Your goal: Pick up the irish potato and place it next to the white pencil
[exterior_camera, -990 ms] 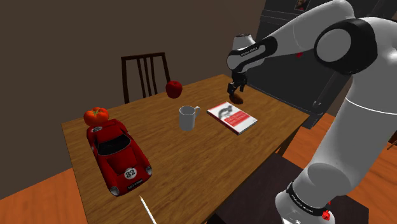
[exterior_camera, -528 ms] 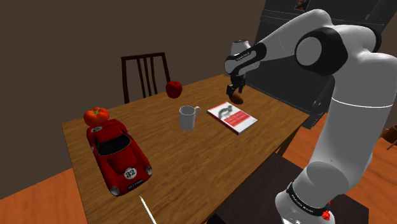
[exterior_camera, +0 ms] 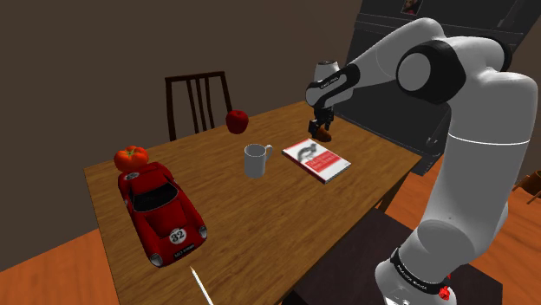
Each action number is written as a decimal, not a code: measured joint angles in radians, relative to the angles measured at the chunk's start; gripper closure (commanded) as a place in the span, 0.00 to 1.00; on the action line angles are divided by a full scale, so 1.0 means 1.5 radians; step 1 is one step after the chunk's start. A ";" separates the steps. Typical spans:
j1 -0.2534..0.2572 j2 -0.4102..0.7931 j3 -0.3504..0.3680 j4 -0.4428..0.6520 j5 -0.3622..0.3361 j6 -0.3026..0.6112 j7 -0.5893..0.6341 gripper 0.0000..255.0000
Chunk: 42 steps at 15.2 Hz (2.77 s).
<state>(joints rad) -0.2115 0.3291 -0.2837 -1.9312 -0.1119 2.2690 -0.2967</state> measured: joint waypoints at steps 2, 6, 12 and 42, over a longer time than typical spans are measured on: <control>0.000 0.000 0.000 0.000 0.000 0.000 0.000 0.00; 0.000 0.000 0.000 0.000 0.000 0.000 0.000 1.00; 0.000 0.000 0.000 0.000 0.000 0.000 0.000 1.00; 0.027 -0.131 0.003 0.060 -0.028 -0.191 0.015 1.00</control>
<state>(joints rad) -0.1703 0.1322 -0.2788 -1.8412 -0.1535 1.9825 -0.2748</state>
